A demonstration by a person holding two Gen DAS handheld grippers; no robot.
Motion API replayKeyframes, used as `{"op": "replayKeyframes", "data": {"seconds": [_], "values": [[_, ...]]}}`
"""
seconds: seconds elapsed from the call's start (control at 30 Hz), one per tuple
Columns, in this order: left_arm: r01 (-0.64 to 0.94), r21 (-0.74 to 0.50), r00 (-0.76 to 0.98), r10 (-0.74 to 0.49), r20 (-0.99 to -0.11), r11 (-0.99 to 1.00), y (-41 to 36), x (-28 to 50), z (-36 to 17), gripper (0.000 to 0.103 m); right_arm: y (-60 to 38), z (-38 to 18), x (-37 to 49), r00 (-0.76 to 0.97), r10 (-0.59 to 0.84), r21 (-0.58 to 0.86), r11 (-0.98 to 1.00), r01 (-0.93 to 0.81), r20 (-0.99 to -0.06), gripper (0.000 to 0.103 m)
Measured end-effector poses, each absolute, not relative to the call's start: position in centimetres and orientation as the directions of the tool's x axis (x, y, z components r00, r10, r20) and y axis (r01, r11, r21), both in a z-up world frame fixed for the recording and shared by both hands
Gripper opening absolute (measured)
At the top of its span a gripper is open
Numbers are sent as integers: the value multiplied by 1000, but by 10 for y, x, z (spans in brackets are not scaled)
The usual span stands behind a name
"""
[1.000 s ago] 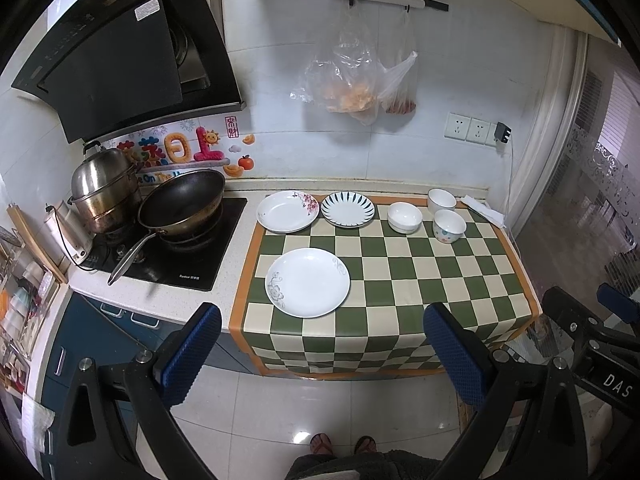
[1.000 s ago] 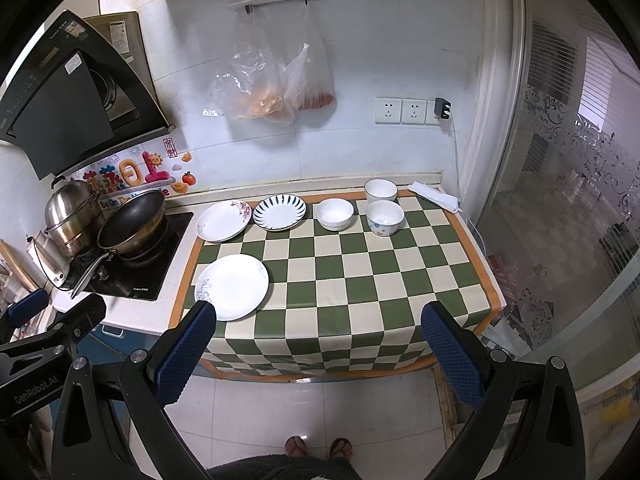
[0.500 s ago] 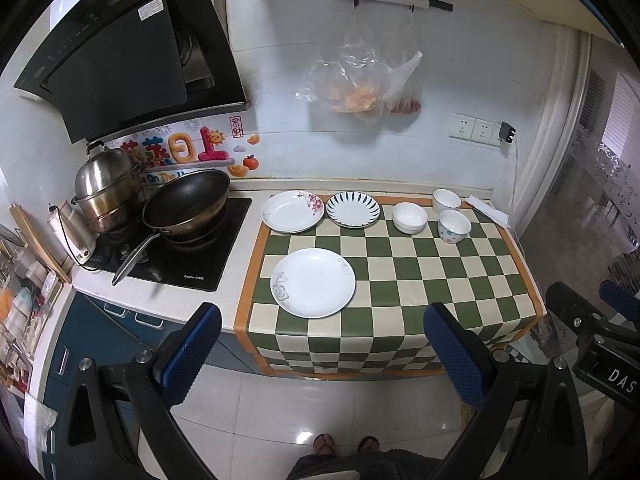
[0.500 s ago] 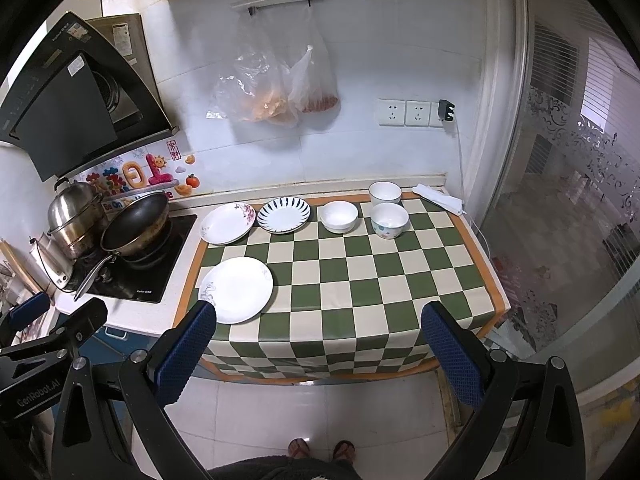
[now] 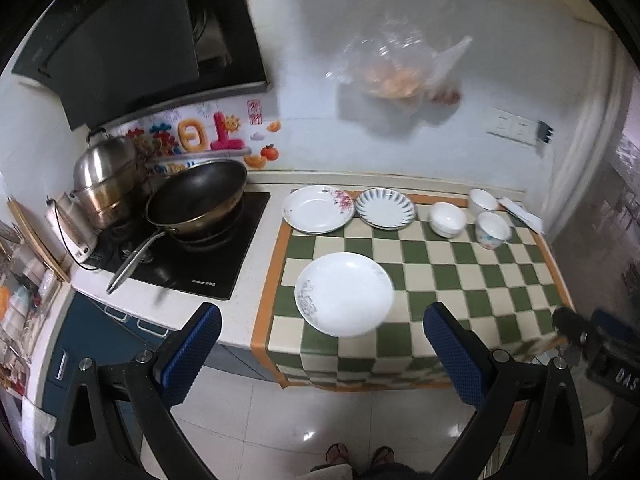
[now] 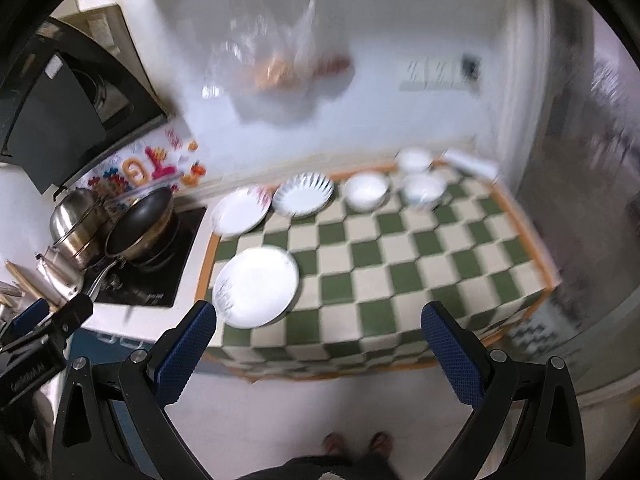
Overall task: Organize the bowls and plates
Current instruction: 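Lower both tools and grasp the rim of the grey-flowered white plate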
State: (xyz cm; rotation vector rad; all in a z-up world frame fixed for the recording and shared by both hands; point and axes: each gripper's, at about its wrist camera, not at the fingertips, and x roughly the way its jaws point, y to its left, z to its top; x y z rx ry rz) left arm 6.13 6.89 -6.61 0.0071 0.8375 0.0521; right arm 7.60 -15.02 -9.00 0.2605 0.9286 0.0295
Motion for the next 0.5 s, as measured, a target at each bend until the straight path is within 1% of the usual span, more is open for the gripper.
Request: {"op": "replayKeyframes", "data": {"seconds": [0.13, 0.27, 0.4, 0.5], "values": [[-56, 46, 596, 70, -800, 997, 87, 116, -111, 103, -136, -157, 137, 510, 200, 263, 963, 54, -836, 103], [-64, 28, 507, 56, -860, 998, 106, 166, -164, 103, -130, -226, 193, 420, 258, 305, 951, 49, -870, 103], [-90, 70, 435, 102, -895, 993, 117, 214, -219, 103, -124, -286, 249, 337, 303, 332, 943, 29, -891, 102], [-96, 90, 354, 119, -928, 991, 121, 248, -263, 102, -117, -341, 299, 250, 344, 359, 933, 16, -905, 100]]}}
